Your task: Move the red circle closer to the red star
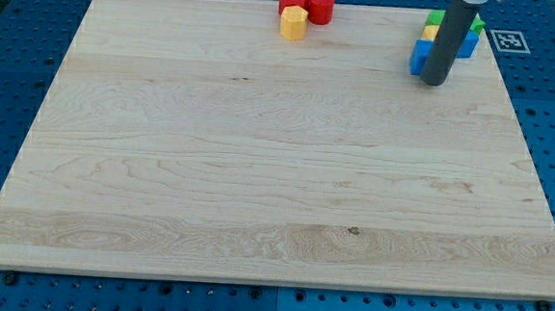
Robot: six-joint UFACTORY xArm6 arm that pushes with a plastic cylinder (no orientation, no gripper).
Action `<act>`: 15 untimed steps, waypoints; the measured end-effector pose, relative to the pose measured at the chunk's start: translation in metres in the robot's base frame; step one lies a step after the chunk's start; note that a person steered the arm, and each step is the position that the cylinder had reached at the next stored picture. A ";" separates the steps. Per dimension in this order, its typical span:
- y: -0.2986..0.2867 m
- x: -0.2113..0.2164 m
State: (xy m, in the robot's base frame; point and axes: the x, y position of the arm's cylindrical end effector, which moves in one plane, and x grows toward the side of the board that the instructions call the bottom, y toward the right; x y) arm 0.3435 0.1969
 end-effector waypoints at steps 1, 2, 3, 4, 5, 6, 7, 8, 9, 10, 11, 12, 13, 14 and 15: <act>0.000 0.000; -0.005 0.009; -0.035 0.031; -0.076 0.019; -0.097 -0.009; -0.097 -0.011; -0.097 -0.020; -0.096 -0.041; -0.089 -0.070; -0.078 -0.078; -0.075 -0.078; -0.058 -0.081; -0.034 -0.095; -0.033 -0.125; -0.035 -0.133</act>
State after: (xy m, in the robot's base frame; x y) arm 0.2107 0.1615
